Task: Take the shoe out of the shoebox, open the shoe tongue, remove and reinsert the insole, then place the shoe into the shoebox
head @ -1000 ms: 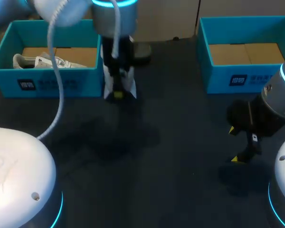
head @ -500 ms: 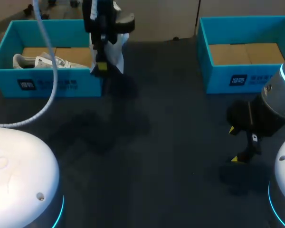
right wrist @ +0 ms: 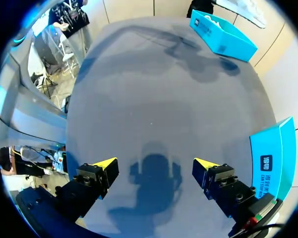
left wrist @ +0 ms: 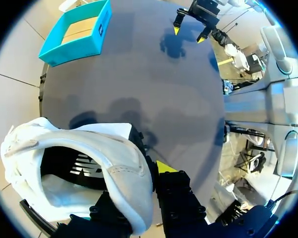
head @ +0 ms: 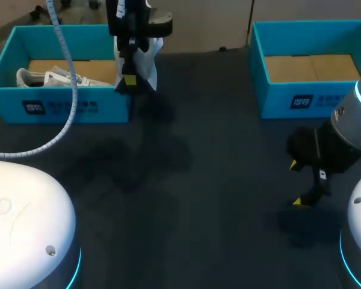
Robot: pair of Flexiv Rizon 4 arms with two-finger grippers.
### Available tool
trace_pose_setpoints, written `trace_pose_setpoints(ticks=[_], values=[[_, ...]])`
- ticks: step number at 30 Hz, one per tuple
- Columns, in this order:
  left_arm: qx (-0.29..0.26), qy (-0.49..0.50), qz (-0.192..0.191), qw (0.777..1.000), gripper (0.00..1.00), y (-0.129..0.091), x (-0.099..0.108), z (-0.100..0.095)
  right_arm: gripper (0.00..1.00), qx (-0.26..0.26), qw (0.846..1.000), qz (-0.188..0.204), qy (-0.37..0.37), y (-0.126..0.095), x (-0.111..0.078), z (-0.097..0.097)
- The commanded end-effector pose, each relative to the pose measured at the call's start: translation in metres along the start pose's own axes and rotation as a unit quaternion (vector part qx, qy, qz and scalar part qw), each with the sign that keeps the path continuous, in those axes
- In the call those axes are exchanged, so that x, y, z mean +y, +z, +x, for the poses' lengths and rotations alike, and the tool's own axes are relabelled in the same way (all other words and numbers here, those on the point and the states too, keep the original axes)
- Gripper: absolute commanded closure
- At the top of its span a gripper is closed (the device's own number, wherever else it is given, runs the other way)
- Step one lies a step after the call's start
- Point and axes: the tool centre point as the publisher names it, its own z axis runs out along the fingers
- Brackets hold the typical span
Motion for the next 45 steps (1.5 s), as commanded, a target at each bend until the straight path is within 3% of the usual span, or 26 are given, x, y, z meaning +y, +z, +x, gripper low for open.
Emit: trace_pose_setpoints(ticks=[1, 17, 33, 45], values=[[0.036, 0.014, 0.009, 0.999, 1.0, -0.006, 0.021, -0.03, 0.0, -0.001, 1.0, 0.001, 0.0, 0.002, 0.0, 0.001], [0.006, -0.056, 0.008, 0.998, 1.0, -0.043, 0.111, -0.121, 0.0, -0.001, 1.0, 0.001, 0.0, 0.002, 0.0, 0.001], [0.007, -0.062, 0.002, 0.998, 1.0, -0.029, 0.179, -0.21, 0.0, -0.001, 1.0, 0.001, 0.0, 0.002, 0.0, 0.001], [0.026, -0.051, -0.006, 0.998, 1.0, -0.027, 0.206, -0.25, 0.0, -0.001, 1.0, 0.001, 0.0, 0.002, 0.0, 0.001]])
